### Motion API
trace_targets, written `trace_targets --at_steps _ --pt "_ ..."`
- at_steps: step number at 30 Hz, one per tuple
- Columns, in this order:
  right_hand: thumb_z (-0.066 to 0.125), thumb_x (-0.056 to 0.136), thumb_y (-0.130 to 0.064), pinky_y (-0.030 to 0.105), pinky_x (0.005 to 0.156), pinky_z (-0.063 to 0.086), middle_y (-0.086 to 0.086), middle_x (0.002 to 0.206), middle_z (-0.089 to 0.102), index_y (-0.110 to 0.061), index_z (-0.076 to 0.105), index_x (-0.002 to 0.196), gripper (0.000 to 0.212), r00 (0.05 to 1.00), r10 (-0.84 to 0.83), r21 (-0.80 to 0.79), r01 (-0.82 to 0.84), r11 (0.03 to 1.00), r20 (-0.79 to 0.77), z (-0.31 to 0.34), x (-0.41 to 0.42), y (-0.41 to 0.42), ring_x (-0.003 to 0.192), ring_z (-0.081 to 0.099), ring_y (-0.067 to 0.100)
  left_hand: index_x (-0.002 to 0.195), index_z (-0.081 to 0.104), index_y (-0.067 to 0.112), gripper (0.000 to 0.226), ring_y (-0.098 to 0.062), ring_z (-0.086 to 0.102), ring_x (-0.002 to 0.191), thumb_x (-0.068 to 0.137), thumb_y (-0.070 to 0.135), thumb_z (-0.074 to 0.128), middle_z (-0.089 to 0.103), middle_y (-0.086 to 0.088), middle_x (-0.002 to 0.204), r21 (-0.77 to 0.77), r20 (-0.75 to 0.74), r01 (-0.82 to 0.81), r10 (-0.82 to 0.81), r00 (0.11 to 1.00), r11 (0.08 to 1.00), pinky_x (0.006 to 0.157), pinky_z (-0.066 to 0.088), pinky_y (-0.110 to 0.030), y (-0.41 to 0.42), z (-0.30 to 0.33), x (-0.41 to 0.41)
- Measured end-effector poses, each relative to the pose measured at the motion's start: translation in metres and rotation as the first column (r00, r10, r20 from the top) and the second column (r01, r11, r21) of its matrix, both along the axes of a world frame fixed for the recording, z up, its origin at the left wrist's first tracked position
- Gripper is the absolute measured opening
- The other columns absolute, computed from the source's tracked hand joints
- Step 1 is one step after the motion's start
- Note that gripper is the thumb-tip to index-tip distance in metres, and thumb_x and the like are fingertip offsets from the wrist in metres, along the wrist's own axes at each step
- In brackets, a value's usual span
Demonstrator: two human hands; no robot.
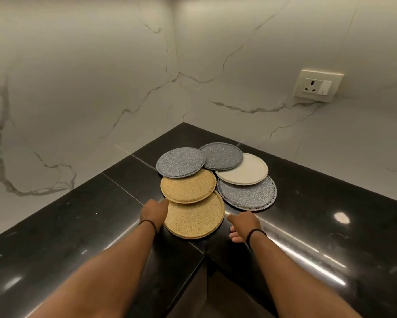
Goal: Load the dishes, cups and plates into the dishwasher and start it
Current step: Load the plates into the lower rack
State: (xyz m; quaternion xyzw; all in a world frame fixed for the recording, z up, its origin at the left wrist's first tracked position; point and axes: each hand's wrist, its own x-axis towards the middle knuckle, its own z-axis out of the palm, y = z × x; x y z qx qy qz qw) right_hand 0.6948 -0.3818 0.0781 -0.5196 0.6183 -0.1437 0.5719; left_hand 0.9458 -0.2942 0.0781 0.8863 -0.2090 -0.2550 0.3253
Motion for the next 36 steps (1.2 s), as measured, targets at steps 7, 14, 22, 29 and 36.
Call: trace_targets --at_steps 7,14,22,29,36 --pt "0.078 0.078 -0.031 0.037 0.059 0.057 0.012 0.061 0.063 -0.006 0.058 0.066 0.035 0.965 -0.248 0.023 0.251 0.968 -0.084 -0.024 0.066 0.001 0.058 0.067 0.031 0.077 0.058 0.006 0.041 -0.022 0.053 0.049 0.081 0.045 0.071 0.058 -0.01 0.061 -0.149 -0.399 -0.192 0.119 0.909 0.97 0.051 0.044 -0.028 -0.048 -0.032 0.044" --pt "0.074 0.081 -0.018 0.039 0.071 0.055 0.011 0.111 0.066 -0.006 0.06 0.115 0.039 0.961 -0.274 0.155 0.276 0.949 -0.036 -0.029 0.075 -0.002 0.092 0.063 0.026 0.072 0.062 0.003 0.016 -0.025 0.057 0.057 0.064 0.012 0.073 0.063 -0.01 0.069 -0.111 -0.407 -0.236 0.173 0.897 0.965 0.054 0.046 -0.031 -0.066 -0.047 0.053" --pt "0.053 0.097 -0.005 0.039 0.063 0.056 0.012 0.104 0.065 -0.015 0.046 0.13 0.035 0.967 -0.173 0.262 0.121 0.958 0.188 -0.013 0.031 0.026 0.076 0.065 0.025 0.096 0.058 0.008 0.005 -0.018 0.054 0.059 0.091 0.006 0.058 0.059 -0.009 0.084 -0.192 -0.688 -0.373 0.146 0.711 0.908 0.045 0.046 -0.028 -0.041 -0.006 0.018" --pt "0.05 0.097 -0.004 0.042 0.075 0.057 0.013 0.114 0.064 -0.019 0.047 0.132 0.037 0.946 -0.195 0.255 0.127 0.958 0.26 -0.017 -0.045 0.061 0.09 0.065 0.026 0.137 0.045 0.012 0.041 -0.028 0.062 0.096 0.097 0.019 0.052 0.056 -0.015 0.128 -0.261 -0.796 -0.531 0.132 0.591 0.806 0.073 0.051 -0.037 -0.029 0.021 -0.018" --pt "0.046 0.098 -0.008 0.035 0.069 0.053 0.008 0.096 0.063 -0.022 0.052 0.127 0.033 0.926 -0.298 0.216 0.25 0.944 0.231 -0.014 -0.111 0.106 0.081 0.06 0.021 0.128 0.055 0.009 0.04 -0.014 0.06 0.075 0.089 0.011 0.065 0.063 -0.005 0.113 -0.32 -0.708 -0.525 0.169 0.686 0.789 0.068 0.052 -0.029 -0.019 0.033 -0.07"
